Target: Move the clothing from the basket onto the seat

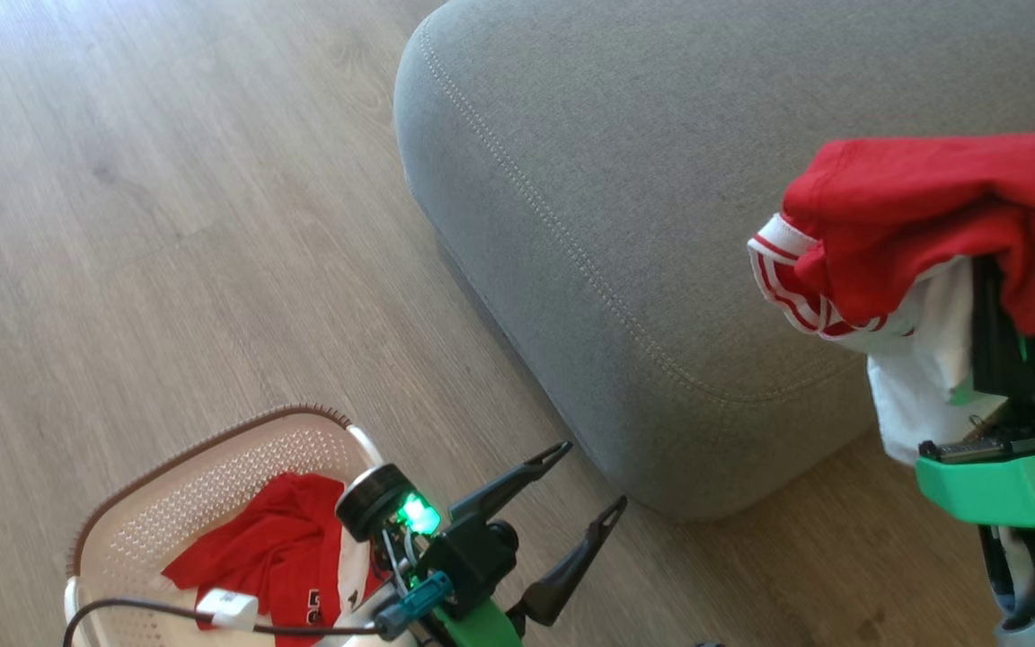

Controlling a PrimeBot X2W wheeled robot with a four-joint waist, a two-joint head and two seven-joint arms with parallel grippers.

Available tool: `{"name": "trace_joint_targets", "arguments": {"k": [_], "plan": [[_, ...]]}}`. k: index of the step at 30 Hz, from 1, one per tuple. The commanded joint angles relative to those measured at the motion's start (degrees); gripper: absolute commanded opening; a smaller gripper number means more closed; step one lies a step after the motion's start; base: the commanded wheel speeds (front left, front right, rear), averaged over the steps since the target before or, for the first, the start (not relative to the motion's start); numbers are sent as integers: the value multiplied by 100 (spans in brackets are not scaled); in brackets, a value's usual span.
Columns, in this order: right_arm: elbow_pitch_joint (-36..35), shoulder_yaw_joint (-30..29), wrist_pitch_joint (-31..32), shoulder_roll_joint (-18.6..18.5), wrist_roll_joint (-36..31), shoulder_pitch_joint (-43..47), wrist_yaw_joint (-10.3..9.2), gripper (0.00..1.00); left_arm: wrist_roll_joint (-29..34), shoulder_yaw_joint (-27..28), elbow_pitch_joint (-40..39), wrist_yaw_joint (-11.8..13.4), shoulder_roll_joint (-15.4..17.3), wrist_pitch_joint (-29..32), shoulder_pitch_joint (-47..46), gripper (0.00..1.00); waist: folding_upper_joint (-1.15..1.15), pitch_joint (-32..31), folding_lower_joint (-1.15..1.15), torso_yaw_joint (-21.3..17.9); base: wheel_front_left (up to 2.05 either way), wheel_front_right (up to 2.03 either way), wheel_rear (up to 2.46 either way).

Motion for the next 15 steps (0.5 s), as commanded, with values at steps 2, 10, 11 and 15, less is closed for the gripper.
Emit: {"name": "trace_joint_targets", "arguments": {"k": [2,10,11,15], "plan": [[-221,83,-36,-27,-45,-85,-1,0,-66,116,-153,-4,29,-55,-212,100,0,-3,0,7,0,0,0],[13,-5,-36,-84,106,-554,-1,0,-14,203,-199,-4,112,-55,-156,100,0,203,0,-22,0,0,0],[66,-25,-36,-83,140,-660,-1,0,4,224,-223,-4,151,-55,-158,100,0,284,0,-31,0,0,0],[226,-194,-36,-72,234,-1123,-1,0,59,184,-337,-4,406,-55,-257,100,0,764,0,59,0,0,0]]}}
